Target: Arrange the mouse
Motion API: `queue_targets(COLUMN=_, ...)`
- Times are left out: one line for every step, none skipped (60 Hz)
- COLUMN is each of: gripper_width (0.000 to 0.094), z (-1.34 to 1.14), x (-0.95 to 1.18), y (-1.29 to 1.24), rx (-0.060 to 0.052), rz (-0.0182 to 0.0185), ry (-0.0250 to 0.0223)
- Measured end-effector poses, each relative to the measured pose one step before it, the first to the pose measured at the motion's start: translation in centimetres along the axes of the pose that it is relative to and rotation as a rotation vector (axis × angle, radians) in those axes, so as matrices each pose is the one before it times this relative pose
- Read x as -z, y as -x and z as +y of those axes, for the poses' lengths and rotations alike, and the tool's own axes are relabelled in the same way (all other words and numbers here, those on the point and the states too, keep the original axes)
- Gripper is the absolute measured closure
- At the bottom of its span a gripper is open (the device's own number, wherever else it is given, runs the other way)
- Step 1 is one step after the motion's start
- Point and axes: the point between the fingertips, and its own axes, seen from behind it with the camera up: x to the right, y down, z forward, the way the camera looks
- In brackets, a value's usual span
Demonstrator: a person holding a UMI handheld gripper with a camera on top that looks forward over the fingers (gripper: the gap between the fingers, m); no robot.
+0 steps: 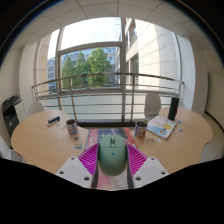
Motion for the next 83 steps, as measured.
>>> queue_targets(gripper_width=0.054, z=0.168, x=-0.207, y=0.469, rx=0.0006, rz=-0.00979, ry=0.02858)
queue_targets(gripper_width=0.054, z=1.041, x=-0.292, y=0.568, rx=0.0008, rz=-0.00761, ry=0.0267)
queue_targets(gripper_width=0.054, z=1.287, x=-0.454, y=0.533, rx=-0.0001, rz=-0.00563, ry=0.02518)
queue_targets(gripper_width=0.054, z=1.254, x=-0.425, y=0.487, rx=-0.0007, rz=-0.00375, ry=0.0248)
queue_targets(gripper_width=0.054, z=1.248, x=-0.448, y=0.439, rx=-0.0009, rz=-0.00338, ry=0.02352)
queue_targets(gripper_width=0.0539, z=1.187, x=-0.457, y=0.421, rx=-0.0009, rz=-0.00351, ry=0.0216)
queue_targets(gripper_width=0.0538, z=1.071, x=-0.402, y=0.33, rx=0.0005, rz=-0.00265, ry=0.01896)
queue_targets(gripper_width=0.0537, z=2.144, x=-1.237, y=0.478, rx=0.0012, rz=-0.00113, ry=0.01074)
queue_targets(gripper_width=0.0536, z=0.765, x=0.159, y=0.361, rx=0.001, rz=-0.00052, ry=0.01689)
queue_targets(gripper_width=0.0535, z=0.819, x=-0.303, y=0.213, rx=0.0011, rz=-0.00114, ry=0.0174)
queue_targets(gripper_width=0.0534, z=0.735, x=-0.273, y=0.254, rx=0.0015, rz=-0.00235, ry=0.01488)
queue_targets(gripper_width=0.0532, z=0.661, x=-0.237, y=0.218, rx=0.0014, rz=-0.0029, ry=0.01246)
queue_targets(gripper_width=0.0529, z=0.579, x=-0.246, y=0.223, rx=-0.0005, rz=-0.00336, ry=0.00981)
queue_targets(gripper_width=0.0525, z=0.544, x=-0.21, y=0.196, rx=-0.0027, rz=-0.00353, ry=0.00857)
queue_targets(gripper_width=0.0512, z=0.544, x=-0.222, y=0.192, rx=-0.0024, rz=-0.00393, ry=0.0088)
queue_targets(gripper_width=0.0504, z=0.671, x=-0.814, y=-0.029, rx=-0.0005, rz=-0.00361, ry=0.00736)
queue_targets(gripper_width=0.0489, z=0.767, x=-0.104, y=0.334, rx=-0.0007, rz=-0.00038, ry=0.00622)
queue_targets(gripper_width=0.0476, z=0.442, x=-0.115, y=0.158, rx=0.0005, rz=-0.00088, ry=0.00836)
queue_targets(gripper_width=0.0464, z=0.397, x=-0.111, y=0.079, rx=0.0005, rz=0.0001, ry=0.00885)
queue_targets(gripper_width=0.0453, z=0.342, x=-0.123, y=0.066, rx=0.0009, rz=0.00138, ry=0.00773)
queue_targets(gripper_width=0.0443, z=0.29, x=-0.098, y=0.037, rx=0.0017, rz=0.00205, ry=0.00677)
queue_targets(gripper_width=0.0436, z=0.237, x=-0.054, y=0.039, rx=0.0017, rz=0.00273, ry=0.00524)
queue_targets(gripper_width=0.0428, z=0.169, x=0.007, y=-0.024, rx=0.0009, rz=0.00419, ry=0.00361)
queue_targets(gripper_width=0.0406, z=-0.128, x=-0.081, y=-0.258, rx=0.0015, rz=0.00408, ry=0.00347)
queue_targets(gripper_width=0.0372, z=0.127, x=0.185, y=-0.034, rx=0.003, rz=0.00736, ry=-0.00093)
queue_targets(gripper_width=0.0326, z=-0.041, x=0.242, y=-0.003, rx=0.0047, rz=0.00563, ry=-0.00225)
queue_targets(gripper_width=0.0276, z=-0.101, x=0.314, y=-0.002, rx=0.0063, rz=0.00401, ry=-0.00243)
queue_targets(gripper_width=0.0216, z=-0.121, x=0.277, y=0.031, rx=0.0079, rz=0.00262, ry=-0.00199)
queue_targets(gripper_width=0.0153, z=-0.137, x=0.369, y=0.025, rx=0.008, rz=0.00241, ry=-0.00116)
queue_targets(gripper_width=0.0083, z=-0.183, x=0.442, y=0.003, rx=0.0072, rz=0.0033, ry=-0.00156)
queue_targets(gripper_width=0.0084, z=-0.227, x=0.448, y=0.006, rx=0.0055, rz=0.00322, ry=-0.00267)
queue_targets(gripper_width=0.0105, z=-0.207, x=0.531, y=-0.018, rx=0.0044, rz=0.00444, ry=-0.00198)
queue_targets(gripper_width=0.0112, z=-0.445, x=0.536, y=-0.144, rx=0.0015, rz=0.00475, ry=0.00134)
queue_targets(gripper_width=0.0104, z=-0.21, x=0.653, y=-0.012, rx=0.0016, rz=0.0073, ry=-0.00318)
queue_targets(gripper_width=0.0092, z=-0.345, x=0.676, y=-0.094, rx=-0.0001, rz=0.00726, ry=-0.00102)
queue_targets(gripper_width=0.0082, z=-0.22, x=0.708, y=-0.064, rx=-0.0014, rz=0.00696, ry=-0.00145)
queue_targets(gripper_width=0.0076, z=-0.181, x=0.724, y=0.006, rx=-0.0026, rz=0.00475, ry=0.00005)
queue_targets(gripper_width=0.008, z=-0.17, x=0.743, y=0.055, rx=-0.0028, rz=0.00147, ry=0.0006)
queue_targets(gripper_width=0.0084, z=-0.192, x=0.764, y=0.048, rx=-0.0031, rz=0.00171, ry=-0.00031)
queue_targets(gripper_width=0.009, z=-0.21, x=0.762, y=0.039, rx=-0.0032, rz=0.00124, ry=-0.0012)
queue_targets(gripper_width=0.0091, z=-0.168, x=0.77, y=0.023, rx=-0.0031, rz=0.00191, ry=-0.00027)
queue_targets(gripper_width=0.0093, z=-0.13, x=0.826, y=0.024, rx=-0.002, rz=0.00226, ry=0.00065)
queue_targets(gripper_width=0.0093, z=-0.278, x=1.023, y=0.0, rx=-0.0006, rz=0.00257, ry=0.00058)
queue_targets(gripper_width=0.0092, z=-0.116, x=0.758, y=-0.019, rx=-0.0002, rz=0.00344, ry=-0.00018)
queue_targets(gripper_width=0.0093, z=-0.127, x=0.774, y=-0.043, rx=-0.0007, rz=0.00387, ry=-0.0018)
queue_targets(gripper_width=0.0091, z=-0.097, x=0.722, y=-0.058, rx=-0.0009, rz=0.00554, ry=-0.0014)
queue_targets(gripper_width=0.0092, z=-0.05, x=0.708, y=-0.126, rx=-0.0001, rz=0.00669, ry=-0.00022)
queue_targets(gripper_width=0.0092, z=-0.062, x=0.704, y=-0.102, rx=0.0005, rz=0.00684, ry=-0.00017)
queue_targets(gripper_width=0.0087, z=-0.068, x=0.692, y=-0.048, rx=0.0013, rz=0.00532, ry=-0.00101)
queue_targets(gripper_width=0.0088, z=-0.038, x=0.674, y=-0.034, rx=0.0011, rz=0.00375, ry=-0.00159)
queue_targets(gripper_width=0.0088, z=-0.004, x=0.653, y=-0.022, rx=0.0004, rz=0.00262, ry=-0.00085)
queue_targets(gripper_width=0.0088, z=-0.058, x=0.671, y=-0.026, rx=0.0001, rz=0.00297, ry=0.00064)
queue_targets(gripper_width=0.009, z=0.05, x=0.611, y=0.01, rx=-0.0006, rz=0.00089, ry=-0.00004)
queue_targets(gripper_width=0.009, z=0.021, x=0.538, y=0.016, rx=0.0004, rz=0.00016, ry=-0.00119)
queue_targets(gripper_width=0.0088, z=0.072, x=0.462, y=0.031, rx=0.0004, rz=-0.00018, ry=-0.00057)
queue_targets(gripper_width=0.009, z=0.077, x=0.48, y=-0.003, rx=0.0002, rz=0.00041, ry=0.00001)
queue_targets(gripper_width=0.0089, z=0.082, x=0.469, y=-0.015, rx=0.0004, rz=0.00106, ry=-0.0002)
queue_targets(gripper_width=0.0089, z=0.101, x=0.431, y=-0.032, rx=0.0008, rz=0.00129, ry=0.00015)
queue_targets(gripper_width=0.0089, z=0.093, x=0.416, y=-0.019, rx=0.0012, rz=0.00107, ry=0.00039)
queue_targets(gripper_width=0.0089, z=0.084, x=0.382, y=-0.02, rx=0.0006, rz=0.0009, ry=-0.00028)
queue_targets(gripper_width=0.0088, z=0.141, x=0.366, y=0.035, rx=0.0001, rz=0.00191, ry=-0.00196)
queue_targets(gripper_width=0.0088, z=0.106, x=0.304, y=-0.04, rx=-0.0002, rz=0.00153, ry=-0.00197)
queue_targets(gripper_width=0.0088, z=0.144, x=0.28, y=-0.093, rx=0.0002, rz=0.00214, ry=-0.00159)
queue_targets(gripper_width=0.0089, z=0.092, x=0.289, y=-0.061, rx=0.0003, rz=0.0018, ry=-0.00117)
queue_targets(gripper_width=0.009, z=0.107, x=0.241, y=-0.051, rx=0.0003, rz=0.00133, ry=-0.00031)
queue_targets(gripper_width=0.0091, z=0.129, x=0.226, y=-0.076, rx=0.0008, rz=0.0017, ry=-0.00033)
queue_targets(gripper_width=0.009, z=0.0, x=0.097, y=0.014, rx=0.0003, rz=0.00213, ry=-0.00039)
queue_targets(gripper_width=0.0091, z=0.079, x=0.16, y=-0.06, rx=0.0005, rz=0.00212, ry=-0.00186)
queue_targets(gripper_width=0.0092, z=0.084, x=0.182, y=-0.052, rx=-0.0003, rz=0.00149, ry=-0.00065)
queue_targets(gripper_width=0.009, z=0.122, x=0.162, y=-0.059, rx=-0.0011, rz=0.0015, ry=0.0002)
queue_targets(gripper_width=0.009, z=0.104, x=0.121, y=-0.061, rx=-0.002, rz=0.00126, ry=0.00084)
queue_targets(gripper_width=0.0091, z=0.115, x=0.142, y=-0.056, rx=-0.0032, rz=0.00049, ry=0.00141)
queue_targets(gripper_width=0.009, z=0.137, x=0.109, y=-0.035, rx=-0.0017, rz=0.00029, ry=0.00108)
queue_targets(gripper_width=0.0091, z=0.105, x=0.118, y=-0.078, rx=0.0005, rz=0.00098, ry=0.0018)
queue_targets(gripper_width=0.009, z=0.118, x=0.108, y=-0.028, rx=0.0013, rz=0.0012, ry=0.00193)
queue_targets(gripper_width=0.009, z=0.157, x=-0.03, y=-0.061, rx=0.0009, rz=0.00085, ry=0.0008)
queue_targets(gripper_width=0.0089, z=0.067, x=0.165, y=-0.035, rx=0.0014, rz=0.00088, ry=0.00191)
queue_targets(gripper_width=0.009, z=0.023, x=0.118, y=-0.061, rx=0.0025, rz=0.00062, ry=0.00102)
queue_targets(gripper_width=0.009, z=0.063, x=0.131, y=-0.029, rx=0.0023, rz=0.0, ry=0.00058)
queue_targets(gripper_width=0.0091, z=0.006, x=0.091, y=-0.014, rx=0.0014, rz=-0.00048, ry=-0.00004)
queue_targets(gripper_width=0.0091, z=-0.029, x=0.079, y=0.038, rx=0.0015, rz=-0.00063, ry=-0.00033)
queue_targets(gripper_width=0.0092, z=0.011, x=0.035, y=0.078, rx=0.0015, rz=-0.0013, ry=-0.00006)
queue_targets(gripper_width=0.0091, z=-0.002, x=0.08, y=0.034, rx=0.0012, rz=-0.00181, ry=0.00041)
